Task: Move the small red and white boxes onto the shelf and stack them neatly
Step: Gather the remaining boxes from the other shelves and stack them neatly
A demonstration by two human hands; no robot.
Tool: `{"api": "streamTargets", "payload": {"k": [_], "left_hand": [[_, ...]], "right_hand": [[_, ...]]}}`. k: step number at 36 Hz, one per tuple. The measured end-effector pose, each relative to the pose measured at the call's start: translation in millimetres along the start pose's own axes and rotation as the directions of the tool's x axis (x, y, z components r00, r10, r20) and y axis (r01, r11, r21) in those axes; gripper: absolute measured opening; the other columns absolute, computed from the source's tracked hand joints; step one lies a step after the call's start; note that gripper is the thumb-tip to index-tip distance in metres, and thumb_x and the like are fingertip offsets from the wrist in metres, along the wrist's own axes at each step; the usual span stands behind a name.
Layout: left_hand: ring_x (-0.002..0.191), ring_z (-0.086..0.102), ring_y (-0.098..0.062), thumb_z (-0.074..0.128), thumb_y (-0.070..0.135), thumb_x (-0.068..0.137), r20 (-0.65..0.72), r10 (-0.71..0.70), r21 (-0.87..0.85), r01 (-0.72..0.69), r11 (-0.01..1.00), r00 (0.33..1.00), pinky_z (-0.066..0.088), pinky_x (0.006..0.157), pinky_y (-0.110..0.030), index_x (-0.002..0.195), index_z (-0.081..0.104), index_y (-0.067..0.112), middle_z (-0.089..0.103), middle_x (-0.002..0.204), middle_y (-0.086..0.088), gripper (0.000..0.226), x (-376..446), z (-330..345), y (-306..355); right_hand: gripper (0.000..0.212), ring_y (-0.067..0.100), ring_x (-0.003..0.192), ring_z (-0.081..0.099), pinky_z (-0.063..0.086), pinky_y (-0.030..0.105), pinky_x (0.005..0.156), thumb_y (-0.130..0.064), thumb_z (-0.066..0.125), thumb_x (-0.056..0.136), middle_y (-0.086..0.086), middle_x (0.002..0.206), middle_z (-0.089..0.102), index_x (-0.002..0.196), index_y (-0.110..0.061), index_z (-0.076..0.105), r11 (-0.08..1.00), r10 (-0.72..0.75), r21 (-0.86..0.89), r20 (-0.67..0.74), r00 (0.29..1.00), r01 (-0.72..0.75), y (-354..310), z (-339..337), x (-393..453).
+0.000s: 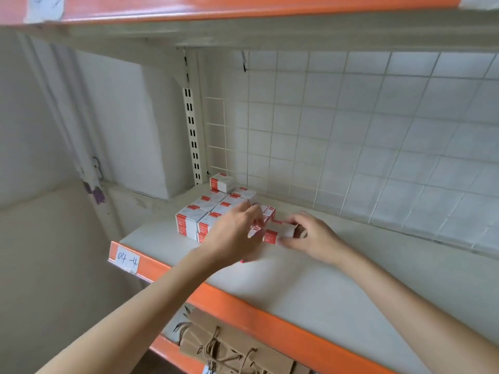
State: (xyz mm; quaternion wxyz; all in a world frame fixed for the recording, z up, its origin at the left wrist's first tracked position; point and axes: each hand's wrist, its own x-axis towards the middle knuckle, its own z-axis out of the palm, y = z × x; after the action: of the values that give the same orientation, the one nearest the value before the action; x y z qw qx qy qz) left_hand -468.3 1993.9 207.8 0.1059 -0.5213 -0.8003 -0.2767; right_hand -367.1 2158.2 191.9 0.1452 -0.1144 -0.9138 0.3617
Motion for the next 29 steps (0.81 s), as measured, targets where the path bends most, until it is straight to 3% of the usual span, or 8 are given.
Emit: {"api": "streamTargets", "payload": {"k": [3, 6, 9, 13, 18, 22, 26, 29], "left_hand": [[0.082, 0.058, -0.023, 0.058, 0.019, 0.088, 0.035, -0.022, 0.104, 0.018, 0.994, 0.999, 0.050, 0.069, -0.039, 0.091, 0.062, 0.011, 0.058, 0.096, -0.003, 0.010, 5.3, -24.9, -23.9], [0.079, 0.057, -0.021, 0.057, 0.020, 0.088, 0.087, -0.055, 0.168, 0.039, 0.985, 0.995, 0.050, 0.068, -0.036, 0.089, 0.063, 0.012, 0.057, 0.091, -0.001, 0.010, 4.4, -40.0, -47.9], [0.077, 0.058, -0.018, 0.056, 0.020, 0.089, 0.090, -0.059, 0.164, 0.044, 0.986, 0.994, 0.050, 0.068, -0.031, 0.090, 0.065, 0.013, 0.051, 0.086, 0.004, 0.011, 1.1, -47.5, -65.5], [0.079, 0.060, -0.016, 0.055, 0.022, 0.091, 0.092, -0.045, 0.116, 0.035, 0.993, 0.995, 0.053, 0.072, -0.032, 0.094, 0.066, 0.014, 0.058, 0.094, 0.001, 0.013, -1.6, -51.5, -79.5], [0.073, 0.053, -0.011, 0.055, 0.023, 0.091, 0.098, -0.004, 0.064, -0.002, 0.998, 0.995, 0.049, 0.068, -0.027, 0.094, 0.066, 0.015, 0.059, 0.096, 0.001, 0.014, -0.4, -49.9, -89.1], [0.071, 0.050, -0.011, 0.056, 0.022, 0.090, 0.116, 0.056, 0.046, -0.061, 0.997, 0.992, 0.046, 0.065, -0.024, 0.094, 0.066, 0.014, 0.057, 0.091, 0.002, 0.014, 7.8, -45.4, -85.4], [0.073, 0.050, -0.010, 0.055, 0.023, 0.090, 0.150, 0.153, 0.036, -0.160, 0.986, 0.977, 0.040, 0.058, -0.018, 0.098, 0.064, 0.013, 0.054, 0.090, 0.005, 0.015, 19.7, -33.8, -69.8], [0.077, 0.058, -0.019, 0.056, 0.023, 0.090, 0.201, 0.209, 0.035, -0.220, 0.975, 0.957, 0.049, 0.062, -0.030, 0.095, 0.063, 0.012, 0.060, 0.093, 0.000, 0.014, 26.4, -21.5, -54.3]], "right_hand": [[0.024, 0.004, 0.076, 0.053, 0.038, 0.016, 0.066, -0.026, 0.076, 0.076, -0.002, 0.096, 0.061, 0.094, -0.020, 0.062, 0.999, 0.012, 0.030, -0.060, 0.998, -0.010, -17.8, 6.2, 33.1], [0.032, 0.015, 0.091, 0.056, 0.037, 0.023, 0.072, -0.029, 0.073, 0.076, 0.002, 0.105, 0.062, 0.103, -0.015, 0.063, 0.998, 0.039, -0.037, -0.084, 0.996, -0.042, -29.1, 18.5, 66.5], [0.036, 0.019, 0.100, 0.056, 0.038, 0.023, 0.075, -0.028, 0.072, 0.076, 0.005, 0.112, 0.060, 0.107, -0.013, 0.061, 0.994, 0.082, -0.067, -0.123, 0.989, -0.091, -35.2, 29.5, 97.3], [0.042, 0.022, 0.106, 0.054, 0.037, 0.022, 0.079, -0.024, 0.070, 0.078, 0.008, 0.118, 0.056, 0.116, -0.011, 0.058, 0.985, 0.122, -0.102, -0.159, 0.980, -0.139, -39.0, 38.0, 128.7], [0.050, 0.023, 0.108, 0.054, 0.040, 0.025, 0.081, -0.030, 0.068, 0.080, 0.008, 0.124, 0.055, 0.126, -0.016, 0.053, 0.961, 0.191, -0.192, -0.062, 0.980, -0.200, -33.9, 47.1, 141.2], [0.066, 0.023, 0.121, 0.047, 0.038, 0.031, 0.098, -0.035, 0.066, 0.083, 0.007, 0.135, 0.044, 0.141, -0.018, 0.038, 0.958, 0.217, -0.179, -0.054, 0.975, -0.223, -36.9, 39.1, 124.4], [0.057, 0.020, 0.117, 0.049, 0.038, 0.025, 0.093, -0.029, 0.067, 0.084, 0.007, 0.133, 0.045, 0.134, -0.013, 0.045, 0.946, 0.201, -0.248, -0.055, 0.978, -0.208, -35.3, 21.1, 96.2], [0.049, 0.019, 0.113, 0.050, 0.031, 0.014, 0.079, -0.022, 0.066, 0.085, 0.006, 0.128, 0.047, 0.130, -0.010, 0.050, 0.917, 0.167, -0.362, -0.038, 0.985, -0.169, -30.2, 8.0, 66.8]]}}
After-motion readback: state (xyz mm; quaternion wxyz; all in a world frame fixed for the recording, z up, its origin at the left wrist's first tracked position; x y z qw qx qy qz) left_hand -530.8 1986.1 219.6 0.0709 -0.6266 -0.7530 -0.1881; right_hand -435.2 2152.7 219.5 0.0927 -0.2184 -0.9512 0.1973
